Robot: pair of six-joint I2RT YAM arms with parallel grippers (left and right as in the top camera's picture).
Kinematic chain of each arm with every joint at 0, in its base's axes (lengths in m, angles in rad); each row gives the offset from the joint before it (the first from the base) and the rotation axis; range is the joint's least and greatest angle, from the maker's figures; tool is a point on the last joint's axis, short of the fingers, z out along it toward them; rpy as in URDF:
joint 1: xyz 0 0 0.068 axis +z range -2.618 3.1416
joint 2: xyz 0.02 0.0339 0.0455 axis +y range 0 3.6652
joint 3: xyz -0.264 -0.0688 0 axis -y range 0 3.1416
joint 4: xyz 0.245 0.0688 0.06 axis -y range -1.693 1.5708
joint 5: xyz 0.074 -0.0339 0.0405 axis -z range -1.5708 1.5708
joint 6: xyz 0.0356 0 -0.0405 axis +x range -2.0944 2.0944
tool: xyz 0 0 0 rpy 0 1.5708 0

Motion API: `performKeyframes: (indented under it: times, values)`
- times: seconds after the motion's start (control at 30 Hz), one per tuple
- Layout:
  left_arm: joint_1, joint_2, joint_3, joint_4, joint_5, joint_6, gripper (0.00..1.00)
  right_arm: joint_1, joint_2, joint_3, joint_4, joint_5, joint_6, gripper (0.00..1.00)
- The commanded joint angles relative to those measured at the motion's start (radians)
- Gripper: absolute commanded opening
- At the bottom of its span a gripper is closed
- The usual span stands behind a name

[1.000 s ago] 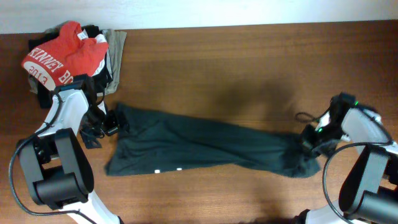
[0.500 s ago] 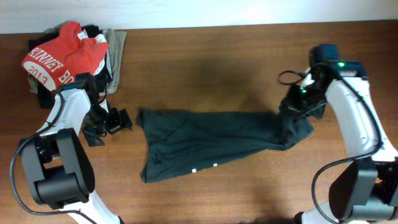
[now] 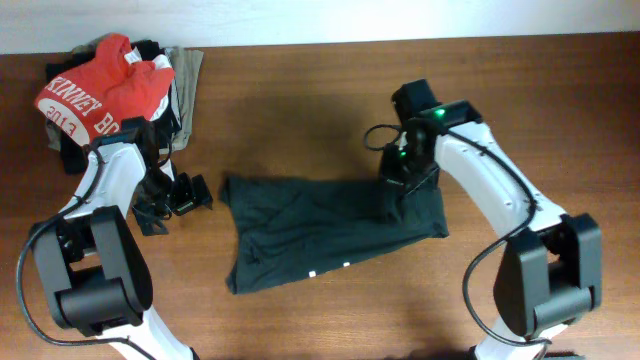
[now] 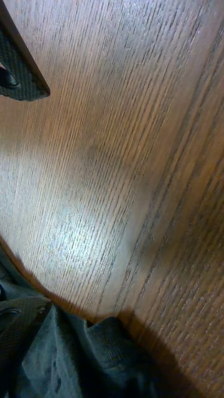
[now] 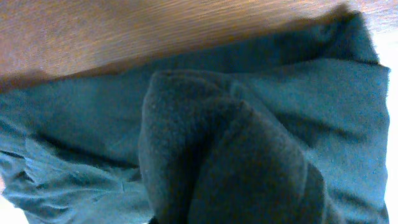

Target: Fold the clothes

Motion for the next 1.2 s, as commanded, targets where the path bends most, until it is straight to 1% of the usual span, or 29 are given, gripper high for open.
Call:
performKeyframes:
  times: [0.0, 0.03, 0.07, 0.13, 0.2, 0.23, 0.3, 0.33, 0.4, 0.43, 0.47, 0.5, 0.53, 0.6, 0.67, 0.7, 0.77, 0.8, 0.87, 0.9, 0.97, 1.0, 1.03, 1.07, 1.1, 1.13, 1.17]
  values:
    - [-0.004, -0.002, 0.011, 0.002, 0.011, -0.013, 0.99, 0.071, 0.028, -0.003, 0.036, -0.010, 0.021, 0.49]
    - [-0.004, -0.003, 0.011, 0.002, 0.011, -0.014, 0.99, 0.088, 0.030, -0.003, 0.044, -0.008, 0.021, 0.72]
    - [-0.004, -0.002, 0.011, 0.001, 0.011, -0.013, 0.99, 0.098, 0.030, -0.003, 0.046, -0.005, 0.020, 0.87]
    - [-0.004, -0.002, 0.011, 0.001, 0.011, -0.013, 0.99, 0.087, 0.027, 0.029, 0.002, -0.005, -0.036, 0.91]
    - [-0.004, -0.003, 0.011, 0.001, 0.011, -0.013, 0.99, 0.039, 0.027, 0.098, -0.088, -0.005, -0.082, 0.93]
    - [-0.004, -0.002, 0.011, 0.002, 0.011, -0.013, 0.99, 0.002, 0.027, 0.136, -0.128, -0.006, -0.113, 0.96]
    - [-0.004, -0.003, 0.011, 0.002, 0.011, -0.013, 0.99, -0.038, 0.028, 0.145, -0.136, -0.014, -0.142, 0.97]
    - [-0.004, -0.002, 0.011, 0.002, 0.011, -0.013, 0.99, -0.046, 0.032, 0.137, -0.139, -0.018, -0.148, 0.88]
    - [-0.004, -0.003, 0.011, 0.002, 0.011, -0.013, 0.99, -0.036, 0.040, 0.117, -0.135, -0.018, -0.149, 0.66]
    - [-0.004, -0.003, 0.011, 0.002, 0.011, -0.013, 0.99, -0.026, 0.046, 0.108, -0.130, -0.019, -0.149, 0.57]
    - [-0.004, -0.003, 0.011, 0.002, 0.011, -0.014, 0.99, 0.000, 0.058, 0.078, -0.099, -0.022, -0.149, 0.42]
    - [-0.004, -0.003, 0.011, 0.002, 0.011, -0.013, 0.99, 0.020, 0.064, 0.053, -0.073, -0.029, -0.148, 0.34]
    - [-0.004, -0.003, 0.011, 0.002, 0.011, -0.013, 0.99, 0.047, 0.073, 0.016, -0.037, -0.042, -0.144, 0.29]
    - [-0.004, -0.003, 0.011, 0.001, 0.011, -0.013, 0.99, 0.092, 0.090, -0.041, 0.014, -0.052, -0.108, 0.28]
    - [-0.004, -0.002, 0.011, 0.002, 0.011, -0.013, 0.99, 0.141, 0.122, -0.109, 0.078, -0.123, -0.095, 0.28]
    - [-0.004, -0.002, 0.011, 0.002, 0.011, -0.013, 0.99, 0.159, 0.135, -0.128, 0.092, -0.165, -0.096, 0.24]
    - [-0.004, -0.003, 0.011, 0.002, 0.011, -0.013, 0.99, 0.202, 0.150, -0.161, 0.105, -0.219, -0.086, 0.13]
    - [-0.004, -0.002, 0.011, 0.001, 0.011, -0.013, 0.99, 0.233, 0.148, -0.162, 0.090, -0.220, -0.065, 0.04]
    - [-0.004, -0.002, 0.011, 0.001, 0.011, -0.013, 0.99, 0.249, 0.133, -0.154, 0.055, -0.226, -0.065, 0.04]
    - [-0.004, -0.003, 0.011, 0.001, 0.011, -0.013, 0.99, 0.245, 0.117, -0.130, -0.001, -0.223, -0.066, 0.04]
    - [-0.004, -0.003, 0.011, 0.001, 0.011, -0.013, 0.99, 0.196, 0.069, -0.043, -0.152, -0.154, -0.079, 0.04]
    - [-0.004, -0.003, 0.011, 0.001, 0.011, -0.013, 0.99, 0.167, 0.051, -0.004, -0.217, -0.123, -0.103, 0.07]
    - [-0.004, -0.002, 0.011, 0.000, 0.011, -0.013, 0.99, 0.137, 0.034, 0.036, -0.288, -0.095, -0.133, 0.14]
    - [-0.004, -0.003, 0.011, -0.001, 0.011, -0.013, 0.99, 0.101, 0.019, 0.064, -0.337, -0.083, -0.160, 0.26]
    - [-0.004, -0.003, 0.011, -0.001, 0.011, -0.013, 0.99, 0.068, 0.005, 0.079, -0.362, -0.083, -0.184, 0.44]
    - [-0.004, -0.003, 0.011, -0.001, 0.011, -0.013, 0.99, 0.040, -0.006, 0.080, -0.373, -0.082, -0.208, 0.65]
    - [-0.004, -0.003, 0.011, -0.001, 0.011, -0.013, 0.99, 0.021, -0.007, 0.080, -0.387, -0.083, -0.227, 0.76]
